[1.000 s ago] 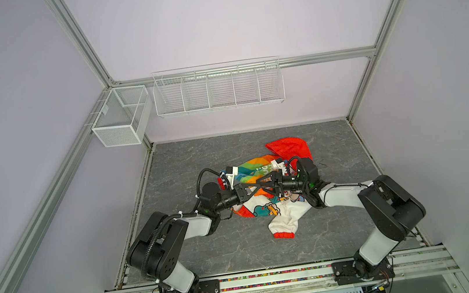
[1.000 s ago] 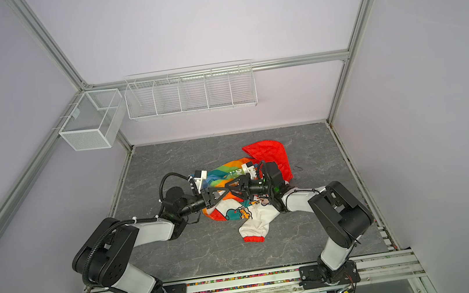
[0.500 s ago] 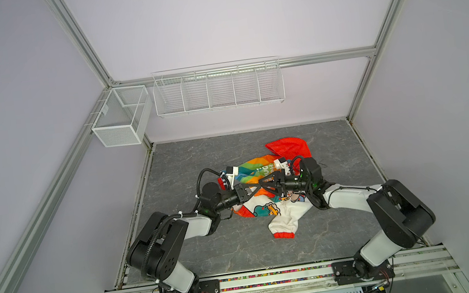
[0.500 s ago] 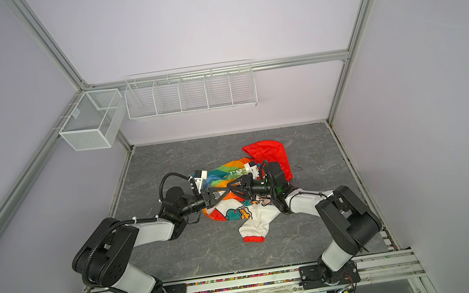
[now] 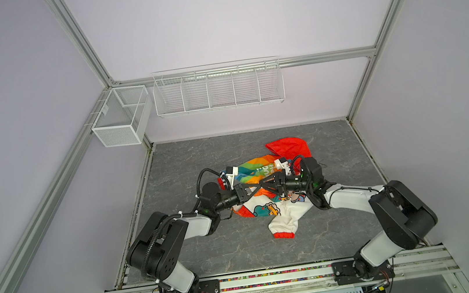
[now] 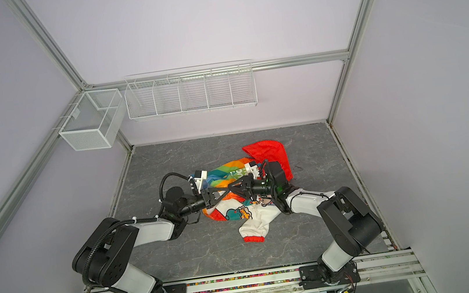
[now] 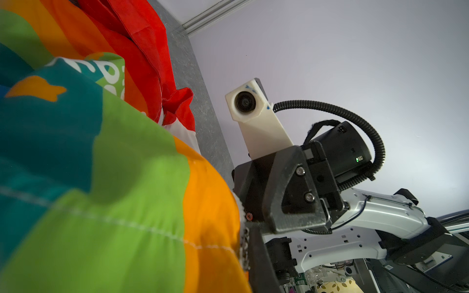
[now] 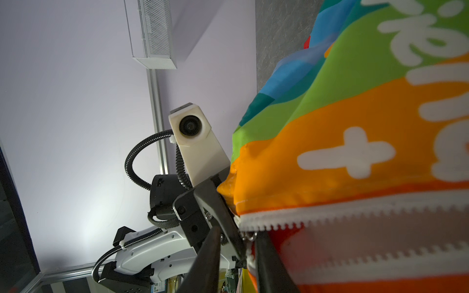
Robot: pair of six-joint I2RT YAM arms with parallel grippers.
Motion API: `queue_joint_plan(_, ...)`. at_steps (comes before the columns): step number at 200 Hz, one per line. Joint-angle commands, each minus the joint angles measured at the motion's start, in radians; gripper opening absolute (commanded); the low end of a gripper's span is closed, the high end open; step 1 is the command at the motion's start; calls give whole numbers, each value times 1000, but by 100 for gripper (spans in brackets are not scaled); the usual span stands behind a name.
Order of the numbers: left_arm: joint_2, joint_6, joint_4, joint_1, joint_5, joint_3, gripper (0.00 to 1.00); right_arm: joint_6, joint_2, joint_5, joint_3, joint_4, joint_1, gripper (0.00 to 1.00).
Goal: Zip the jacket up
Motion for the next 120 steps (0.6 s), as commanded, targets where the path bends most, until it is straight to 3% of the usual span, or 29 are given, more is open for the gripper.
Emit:
queue_joint_plan(1, 0, -7, 16, 2, -1, 12, 6, 4, -13, -26, 5, 40, 3, 23)
queue_joint_plan(101, 14, -35, 64, 4, -2, 3, 6, 4, 7, -18, 7, 31, 3, 7)
queue_joint_plan(120, 11, -47, 68, 5, -6, 2, 10, 2, 9, -15, 4, 28, 3, 7)
